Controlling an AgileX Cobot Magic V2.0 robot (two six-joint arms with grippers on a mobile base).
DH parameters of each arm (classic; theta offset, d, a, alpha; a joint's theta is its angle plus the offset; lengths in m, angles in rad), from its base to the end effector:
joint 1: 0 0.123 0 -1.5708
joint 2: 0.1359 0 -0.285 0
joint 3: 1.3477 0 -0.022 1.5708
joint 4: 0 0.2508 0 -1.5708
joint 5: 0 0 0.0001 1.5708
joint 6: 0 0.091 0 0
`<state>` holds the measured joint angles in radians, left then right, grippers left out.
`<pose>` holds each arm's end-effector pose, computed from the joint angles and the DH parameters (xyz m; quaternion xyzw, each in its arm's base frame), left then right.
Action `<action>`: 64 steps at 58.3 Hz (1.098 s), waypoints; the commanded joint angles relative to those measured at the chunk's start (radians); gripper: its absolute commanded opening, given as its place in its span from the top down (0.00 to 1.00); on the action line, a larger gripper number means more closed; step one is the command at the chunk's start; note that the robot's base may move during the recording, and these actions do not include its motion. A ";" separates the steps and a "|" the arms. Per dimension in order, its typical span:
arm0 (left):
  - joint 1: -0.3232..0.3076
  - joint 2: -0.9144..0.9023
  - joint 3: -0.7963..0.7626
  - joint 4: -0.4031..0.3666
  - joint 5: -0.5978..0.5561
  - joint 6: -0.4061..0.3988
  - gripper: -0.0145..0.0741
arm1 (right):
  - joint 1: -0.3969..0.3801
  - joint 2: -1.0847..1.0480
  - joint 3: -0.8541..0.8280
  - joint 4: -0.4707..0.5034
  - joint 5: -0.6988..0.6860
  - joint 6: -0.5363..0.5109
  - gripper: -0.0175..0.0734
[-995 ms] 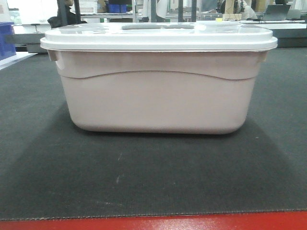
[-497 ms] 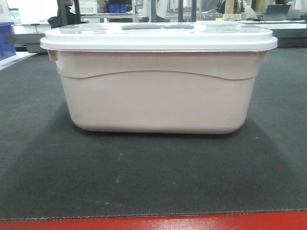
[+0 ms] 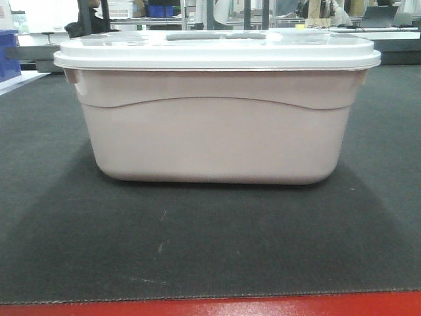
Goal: Grab white bin and place on right shelf
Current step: 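Move both grippers toward the lid handles at the bin's ends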
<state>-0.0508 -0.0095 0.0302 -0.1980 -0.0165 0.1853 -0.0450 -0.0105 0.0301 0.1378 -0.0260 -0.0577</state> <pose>0.0567 -0.0026 0.2050 0.0117 0.6772 -0.0222 0.7354 0.0565 -0.0029 0.2059 0.0434 0.6719 0.0118 0.7392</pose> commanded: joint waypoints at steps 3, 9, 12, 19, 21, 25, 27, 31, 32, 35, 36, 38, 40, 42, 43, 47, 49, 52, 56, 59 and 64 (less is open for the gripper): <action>0.001 -0.009 -0.002 -0.031 -0.254 -0.009 0.97 | -0.005 -0.019 -0.027 0.034 -0.215 -0.003 0.73; 0.001 -0.009 -0.096 -0.029 -0.219 -0.009 0.97 | -0.005 -0.017 -0.106 0.053 -0.239 -0.003 0.73; 0.001 -0.006 -0.177 -0.016 -0.143 -0.009 0.97 | -0.005 -0.008 -0.173 0.053 -0.212 -0.003 0.73; 0.001 0.043 -0.377 0.041 0.070 -0.009 0.96 | -0.005 0.062 -0.342 0.053 -0.096 -0.003 0.73; 0.001 0.071 -0.435 0.041 0.123 -0.009 0.96 | -0.005 0.091 -0.391 0.053 -0.063 -0.003 0.73; 0.001 0.138 -0.538 0.041 0.200 -0.009 0.96 | -0.005 0.168 -0.475 0.057 -0.024 -0.003 0.70; 0.001 0.184 -0.593 0.039 0.235 -0.009 0.94 | -0.005 0.207 -0.516 0.069 -0.017 -0.003 0.67; -0.001 0.256 -0.668 0.033 0.295 -0.009 0.88 | -0.005 0.280 -0.571 0.108 -0.009 -0.003 0.57; -0.001 0.273 -0.690 0.033 0.316 -0.009 0.87 | -0.005 0.297 -0.587 0.116 -0.006 -0.003 0.55; -0.001 0.330 -0.734 0.025 0.351 -0.009 0.80 | -0.005 0.361 -0.621 0.145 0.011 -0.003 0.45; -0.001 0.354 -0.749 0.017 0.360 -0.009 0.76 | -0.005 0.377 -0.634 0.152 0.015 -0.003 0.42; -0.001 0.386 -0.768 -0.008 0.368 -0.009 0.71 | -0.005 0.408 -0.649 0.161 0.026 -0.003 0.38; -0.001 0.423 -0.786 -0.039 0.372 -0.009 0.64 | -0.005 0.445 -0.665 0.172 0.034 -0.003 0.32; -0.001 0.459 -0.801 -0.074 0.378 -0.009 0.56 | -0.005 0.479 -0.678 0.184 0.041 -0.003 0.28; -0.001 0.479 -0.807 -0.087 0.380 -0.009 0.53 | -0.005 0.492 -0.683 0.189 0.044 -0.003 0.26; -0.001 0.540 -0.824 -0.149 0.382 -0.009 0.38 | -0.005 0.550 -0.708 0.223 0.070 -0.003 0.18; -0.001 0.563 -0.830 -0.169 0.383 -0.009 0.33 | -0.005 0.575 -0.719 0.241 0.085 -0.003 0.15; -0.001 0.604 -0.847 -0.211 0.400 -0.009 0.25 | -0.005 0.608 -0.751 0.279 0.136 -0.003 0.12; -0.001 0.650 -0.878 -0.245 0.445 -0.009 0.22 | -0.005 0.644 -0.795 0.298 0.205 -0.003 0.11; -0.001 0.686 -0.918 -0.285 0.494 -0.009 0.22 | -0.005 0.673 -0.844 0.300 0.271 -0.003 0.11; -0.001 0.746 -0.989 -0.343 0.562 -0.009 0.22 | -0.005 0.734 -0.922 0.320 0.349 -0.003 0.11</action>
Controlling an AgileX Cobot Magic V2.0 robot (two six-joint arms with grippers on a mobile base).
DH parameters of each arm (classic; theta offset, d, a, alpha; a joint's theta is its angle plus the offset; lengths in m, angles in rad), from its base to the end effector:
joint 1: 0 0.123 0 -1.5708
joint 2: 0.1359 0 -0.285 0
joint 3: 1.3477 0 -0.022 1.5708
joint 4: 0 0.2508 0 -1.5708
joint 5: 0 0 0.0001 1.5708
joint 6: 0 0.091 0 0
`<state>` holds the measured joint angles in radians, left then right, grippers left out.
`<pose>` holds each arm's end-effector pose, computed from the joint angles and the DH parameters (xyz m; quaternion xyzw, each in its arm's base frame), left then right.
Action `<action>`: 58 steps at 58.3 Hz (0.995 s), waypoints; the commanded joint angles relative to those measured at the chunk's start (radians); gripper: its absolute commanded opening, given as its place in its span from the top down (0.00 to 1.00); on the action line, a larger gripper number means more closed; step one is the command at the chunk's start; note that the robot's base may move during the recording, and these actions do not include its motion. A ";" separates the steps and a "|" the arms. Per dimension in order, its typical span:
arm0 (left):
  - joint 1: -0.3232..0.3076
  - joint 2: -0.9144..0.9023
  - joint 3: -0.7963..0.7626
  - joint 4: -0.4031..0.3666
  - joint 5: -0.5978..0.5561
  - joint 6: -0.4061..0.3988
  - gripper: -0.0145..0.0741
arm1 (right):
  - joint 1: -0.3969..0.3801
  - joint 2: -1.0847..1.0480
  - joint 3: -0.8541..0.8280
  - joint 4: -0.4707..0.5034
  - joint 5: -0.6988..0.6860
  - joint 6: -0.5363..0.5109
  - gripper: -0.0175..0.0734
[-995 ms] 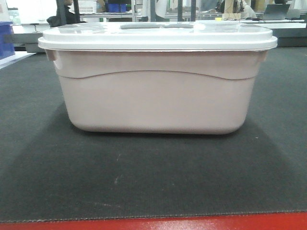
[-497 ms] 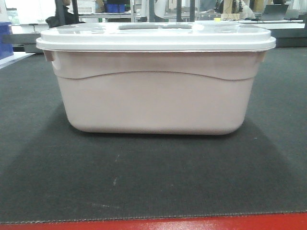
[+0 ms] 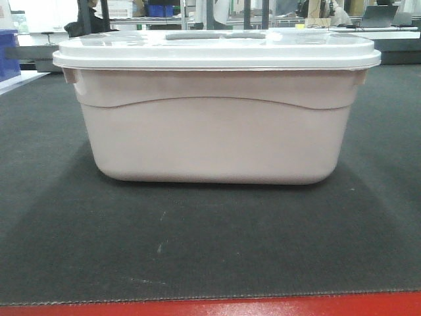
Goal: Grab white bin and place on right shelf
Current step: 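Move both grippers toward the lid handles at the bin's ends, then close both grippers on the grey lid handles at each end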
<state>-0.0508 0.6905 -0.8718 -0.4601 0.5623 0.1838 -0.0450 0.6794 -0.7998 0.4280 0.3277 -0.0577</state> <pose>0.1274 -0.0281 0.3988 0.0096 0.7861 -0.1736 0.5931 0.1357 0.0061 0.3953 0.1005 0.7319 0.1510 0.6569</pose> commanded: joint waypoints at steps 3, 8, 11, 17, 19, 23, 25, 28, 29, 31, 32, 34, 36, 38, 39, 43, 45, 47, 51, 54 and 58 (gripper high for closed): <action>-0.001 0.089 -0.134 -0.108 0.022 -0.005 0.22 | -0.005 0.079 -0.141 0.075 0.042 -0.003 0.12; -0.001 0.155 -0.213 -0.120 0.094 0.004 0.22 | -0.006 0.145 -0.219 0.173 0.132 -0.003 0.12; -0.001 0.196 -0.251 -0.120 0.134 0.009 0.22 | -0.013 0.190 -0.262 0.218 0.195 -0.003 0.12; 0.017 0.291 -0.310 -0.142 0.208 0.055 0.22 | -0.068 0.277 -0.327 0.290 0.312 -0.003 0.12; 0.031 0.315 -0.321 -0.166 0.230 0.076 0.22 | -0.098 0.300 -0.342 0.310 0.349 -0.005 0.12; 0.080 0.363 -0.331 -0.261 0.286 0.154 0.22 | -0.180 0.338 -0.362 0.359 0.426 -0.036 0.12; 0.109 0.382 -0.333 -0.324 0.316 0.208 0.22 | -0.222 0.352 -0.363 0.398 0.456 -0.070 0.12; 0.164 0.411 -0.333 -0.432 0.371 0.280 0.22 | -0.293 0.374 -0.362 0.478 0.512 -0.151 0.12; 0.185 0.424 -0.333 -0.458 0.392 0.311 0.22 | -0.318 0.383 -0.362 0.511 0.536 -0.187 0.12; 0.218 0.448 -0.333 -0.519 0.425 0.360 0.22 | -0.355 0.399 -0.362 0.567 0.574 -0.250 0.12; 0.230 0.462 -0.333 -0.552 0.441 0.384 0.22 | -0.375 0.410 -0.362 0.599 0.594 -0.286 0.12; 0.258 0.488 -0.333 -0.602 0.466 0.421 0.22 | -0.402 0.430 -0.362 0.645 0.624 -0.345 0.12; 0.287 0.522 -0.333 -0.655 0.490 0.460 0.22 | -0.421 0.455 -0.360 0.693 0.645 -0.397 0.12; 0.306 0.553 -0.333 -0.696 0.521 0.498 0.22 | -0.435 0.477 -0.354 0.729 0.662 -0.447 0.12; 0.316 0.572 -0.333 -0.719 0.543 0.522 0.22 | -0.440 0.491 -0.350 0.747 0.673 -0.476 0.12; 0.337 0.642 -0.333 -0.786 0.638 0.566 0.22 | -0.447 0.538 -0.330 0.787 0.710 -0.564 0.12; 0.341 0.678 -0.333 -0.818 0.675 0.589 0.22 | -0.447 0.561 -0.317 0.808 0.724 -0.597 0.12; 0.341 0.720 -0.333 -0.847 0.710 0.617 0.22 | -0.447 0.585 -0.298 0.837 0.737 -0.636 0.12; 0.341 0.790 -0.333 -0.911 0.754 0.660 0.22 | -0.447 0.623 -0.256 0.920 0.755 -0.705 0.12; 0.343 0.837 -0.333 -0.954 0.781 0.684 0.22 | -0.447 0.647 -0.216 0.994 0.769 -0.767 0.12; 0.343 0.886 -0.333 -0.989 0.781 0.686 0.22 | -0.447 0.676 -0.159 1.093 0.793 -0.851 0.12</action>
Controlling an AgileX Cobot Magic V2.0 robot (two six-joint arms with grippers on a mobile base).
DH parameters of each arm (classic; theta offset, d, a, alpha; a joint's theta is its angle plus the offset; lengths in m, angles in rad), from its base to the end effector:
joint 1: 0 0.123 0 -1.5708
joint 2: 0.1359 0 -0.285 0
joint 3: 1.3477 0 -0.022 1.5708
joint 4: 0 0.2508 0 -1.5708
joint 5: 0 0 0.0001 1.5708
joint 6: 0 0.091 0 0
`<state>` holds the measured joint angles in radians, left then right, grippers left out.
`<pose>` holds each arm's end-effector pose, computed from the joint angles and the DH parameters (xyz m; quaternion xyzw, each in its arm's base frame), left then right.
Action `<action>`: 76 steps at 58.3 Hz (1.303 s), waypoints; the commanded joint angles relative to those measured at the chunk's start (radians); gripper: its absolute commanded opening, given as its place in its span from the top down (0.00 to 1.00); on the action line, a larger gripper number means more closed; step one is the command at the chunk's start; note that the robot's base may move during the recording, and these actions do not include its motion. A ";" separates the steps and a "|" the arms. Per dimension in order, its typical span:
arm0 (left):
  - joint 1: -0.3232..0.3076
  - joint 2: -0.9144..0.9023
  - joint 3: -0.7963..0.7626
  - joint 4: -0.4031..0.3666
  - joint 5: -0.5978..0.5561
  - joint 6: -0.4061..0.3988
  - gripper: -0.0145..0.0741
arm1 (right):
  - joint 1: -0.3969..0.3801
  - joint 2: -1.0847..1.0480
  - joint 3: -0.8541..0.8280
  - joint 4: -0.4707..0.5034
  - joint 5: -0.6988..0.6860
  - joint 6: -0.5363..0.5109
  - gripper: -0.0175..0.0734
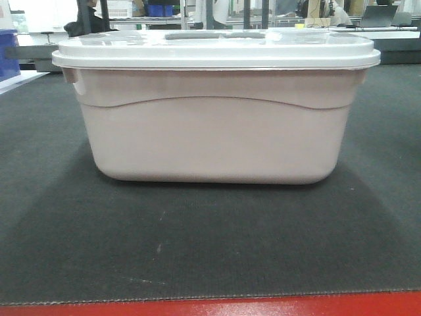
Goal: Grab white bin and place on right shelf
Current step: 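Close both grippers on the grey lid handles at each end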
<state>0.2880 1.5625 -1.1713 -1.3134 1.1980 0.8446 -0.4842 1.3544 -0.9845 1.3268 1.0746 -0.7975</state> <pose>0.3179 0.0086 0.3211 0.0226 0.8168 -0.4714 0.3320 0.2664 -0.0523 0.3276 0.1087 0.8103 0.4065 0.4079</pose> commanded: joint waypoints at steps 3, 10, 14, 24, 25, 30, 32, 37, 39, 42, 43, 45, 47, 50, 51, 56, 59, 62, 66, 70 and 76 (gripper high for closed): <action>0.002 0.053 -0.033 -0.160 0.145 0.027 0.22 | -0.004 0.030 0.064 0.289 0.070 -0.175 0.12; -0.020 0.118 -0.033 -0.219 0.145 0.050 0.22 | 0.021 0.084 0.135 0.460 0.110 -0.283 0.12; -0.042 0.149 -0.033 -0.267 0.145 0.051 0.22 | 0.051 0.113 0.155 0.513 0.118 -0.328 0.12; -0.118 0.191 -0.033 -0.314 0.113 0.075 0.22 | 0.168 0.178 0.156 0.565 0.091 -0.356 0.12; -0.127 0.194 -0.033 -0.314 0.105 0.075 0.22 | 0.180 0.185 0.156 0.572 0.085 -0.361 0.12; -0.161 0.214 -0.033 -0.314 0.078 0.075 0.22 | 0.219 0.217 0.155 0.593 0.058 -0.379 0.12; -0.172 0.221 -0.033 -0.316 0.076 0.075 0.22 | 0.231 0.227 0.154 0.593 0.049 -0.382 0.12; -0.195 0.234 -0.033 -0.320 0.075 0.075 0.22 | 0.256 0.243 0.153 0.593 0.042 -0.387 0.12; -0.205 0.241 -0.033 -0.323 0.072 0.075 0.22 | 0.266 0.249 0.153 0.593 0.039 -0.395 0.12; -0.214 0.245 -0.033 -0.326 0.068 0.075 0.22 | 0.274 0.256 0.153 0.593 0.036 -0.399 0.12; -0.219 0.245 -0.033 -0.326 0.066 0.075 0.22 | 0.275 0.258 0.153 0.593 0.035 -0.399 0.12; -0.223 0.245 -0.033 -0.326 0.061 0.075 0.22 | 0.279 0.261 0.153 0.593 0.035 -0.399 0.12; -0.227 0.245 -0.033 -0.328 0.055 0.075 0.22 | 0.283 0.264 0.153 0.593 0.033 -0.399 0.12; -0.229 0.245 -0.033 -0.329 0.052 0.075 0.22 | 0.286 0.266 0.152 0.593 0.026 -0.400 0.12; -0.231 0.245 -0.033 -0.329 0.050 0.075 0.22 | 0.287 0.266 0.151 0.593 0.025 -0.401 0.12; -0.231 0.245 -0.033 -0.333 0.049 0.075 0.22 | 0.291 0.266 0.147 0.593 0.017 -0.406 0.12; -0.231 0.245 -0.033 -0.335 0.049 0.075 0.22 | 0.296 0.266 0.139 0.593 0.005 -0.407 0.12; -0.231 0.245 -0.033 -0.338 0.049 0.075 0.22 | 0.302 0.266 0.132 0.593 -0.007 -0.407 0.12; -0.231 0.245 -0.033 -0.344 0.049 0.075 0.22 | 0.312 0.268 0.118 0.593 -0.014 -0.407 0.12; -0.231 0.245 -0.033 -0.348 0.049 0.075 0.22 | 0.323 0.268 0.103 0.593 -0.014 -0.407 0.12; -0.231 0.245 -0.033 -0.351 0.049 0.075 0.22 | 0.340 0.269 0.083 0.593 -0.013 -0.407 0.12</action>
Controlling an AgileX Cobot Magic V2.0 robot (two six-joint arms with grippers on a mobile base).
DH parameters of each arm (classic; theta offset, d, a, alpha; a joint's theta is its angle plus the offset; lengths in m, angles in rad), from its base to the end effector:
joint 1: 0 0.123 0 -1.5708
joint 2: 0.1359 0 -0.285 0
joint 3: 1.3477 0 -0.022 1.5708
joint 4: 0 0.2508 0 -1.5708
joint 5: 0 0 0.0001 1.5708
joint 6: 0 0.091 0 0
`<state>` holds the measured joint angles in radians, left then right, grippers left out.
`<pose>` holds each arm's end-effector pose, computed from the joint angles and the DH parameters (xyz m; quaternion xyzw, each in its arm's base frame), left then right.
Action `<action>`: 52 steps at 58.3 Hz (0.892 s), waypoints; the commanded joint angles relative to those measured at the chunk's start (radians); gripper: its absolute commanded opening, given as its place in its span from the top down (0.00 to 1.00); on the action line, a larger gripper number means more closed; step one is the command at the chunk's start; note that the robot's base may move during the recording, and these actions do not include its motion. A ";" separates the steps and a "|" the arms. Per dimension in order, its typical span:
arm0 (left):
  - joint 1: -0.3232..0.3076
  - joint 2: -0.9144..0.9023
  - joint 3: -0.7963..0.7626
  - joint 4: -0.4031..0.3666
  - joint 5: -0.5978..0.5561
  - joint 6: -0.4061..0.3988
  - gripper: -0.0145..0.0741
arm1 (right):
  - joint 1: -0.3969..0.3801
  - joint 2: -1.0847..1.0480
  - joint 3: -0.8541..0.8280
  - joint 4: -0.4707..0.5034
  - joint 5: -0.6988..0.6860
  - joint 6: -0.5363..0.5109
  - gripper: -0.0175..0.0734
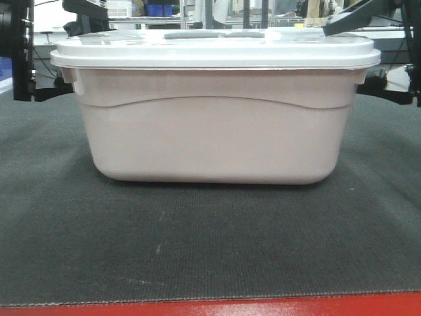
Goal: Grab white bin and place on right shelf
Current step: 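Close both grippers on the grey lid handles at each end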
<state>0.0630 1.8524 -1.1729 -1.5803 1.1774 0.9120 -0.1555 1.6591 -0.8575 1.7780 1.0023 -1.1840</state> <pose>0.3698 -0.0609 0.2430 -0.0179 0.7766 -0.5857 0.2315 0.3224 0.0255 0.2331 0.0953 0.7757 0.5162 0.3502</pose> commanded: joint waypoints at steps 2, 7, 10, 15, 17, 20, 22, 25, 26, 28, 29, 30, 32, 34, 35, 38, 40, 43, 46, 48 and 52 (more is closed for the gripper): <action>-0.006 -0.045 -0.031 -0.084 0.070 0.007 0.22 | 0.016 -0.036 -0.046 0.142 0.056 -0.020 0.12; -0.006 -0.045 -0.031 -0.084 0.070 0.007 0.22 | 0.019 -0.036 -0.047 0.142 0.047 -0.020 0.12; -0.006 -0.045 -0.031 -0.084 0.070 0.007 0.22 | 0.019 -0.036 -0.047 0.142 0.043 -0.020 0.12; -0.006 -0.045 -0.031 -0.084 0.070 0.007 0.22 | 0.019 -0.036 -0.047 0.142 0.042 -0.020 0.16; -0.006 -0.045 -0.031 -0.084 0.070 0.007 0.23 | 0.019 -0.036 -0.047 0.142 0.042 -0.020 0.19; -0.006 -0.045 -0.031 -0.084 0.070 0.007 0.26 | 0.019 -0.036 -0.047 0.142 0.042 -0.020 0.27; -0.006 -0.045 -0.031 -0.084 0.070 0.007 0.29 | 0.019 -0.036 -0.047 0.142 0.042 -0.020 0.33; -0.006 -0.045 -0.031 -0.084 0.070 0.007 0.34 | 0.019 -0.036 -0.047 0.142 0.043 -0.020 0.43; -0.006 -0.045 -0.031 -0.084 0.070 0.007 0.37 | 0.019 -0.036 -0.047 0.142 0.044 -0.020 0.45; -0.006 -0.045 -0.031 -0.084 0.070 0.007 0.42 | 0.019 -0.036 -0.047 0.142 0.048 -0.020 0.52; -0.006 -0.045 -0.031 -0.084 0.070 0.007 0.45 | 0.019 -0.036 -0.047 0.142 0.049 -0.020 0.55; -0.006 -0.045 -0.031 -0.084 0.070 0.007 0.47 | 0.019 -0.036 -0.047 0.142 0.052 -0.020 0.57; -0.006 -0.045 -0.031 -0.084 0.070 0.007 0.53 | 0.019 -0.036 -0.047 0.142 0.060 -0.020 0.62; -0.006 -0.045 -0.031 -0.084 0.072 0.007 0.60 | 0.019 -0.036 -0.047 0.142 0.068 -0.020 0.67; -0.006 -0.045 -0.031 -0.084 0.074 0.007 0.64 | 0.019 -0.036 -0.047 0.142 0.072 -0.020 0.69; -0.006 -0.045 -0.031 -0.084 0.078 0.007 0.74 | 0.019 -0.036 -0.047 0.142 0.078 -0.020 0.74; -0.006 -0.045 -0.031 -0.084 0.079 0.007 0.83 | 0.019 -0.036 -0.047 0.142 0.080 -0.020 0.74; -0.006 -0.045 -0.031 -0.086 0.082 0.007 0.94 | 0.019 -0.036 -0.047 0.142 0.082 -0.020 0.74; -0.006 -0.045 -0.031 -0.094 0.087 0.007 0.98 | 0.019 -0.036 -0.047 0.142 0.091 -0.020 0.74; -0.006 -0.045 -0.031 -0.096 0.092 0.007 0.97 | 0.019 -0.036 -0.047 0.142 0.098 -0.020 0.74; -0.006 -0.045 -0.031 -0.103 0.105 0.007 0.97 | 0.019 -0.036 -0.047 0.142 0.115 -0.020 0.74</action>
<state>0.0737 1.8524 -1.1797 -1.6326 1.1385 0.8884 -0.1463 1.6608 -0.8794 1.8172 0.9864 -1.1772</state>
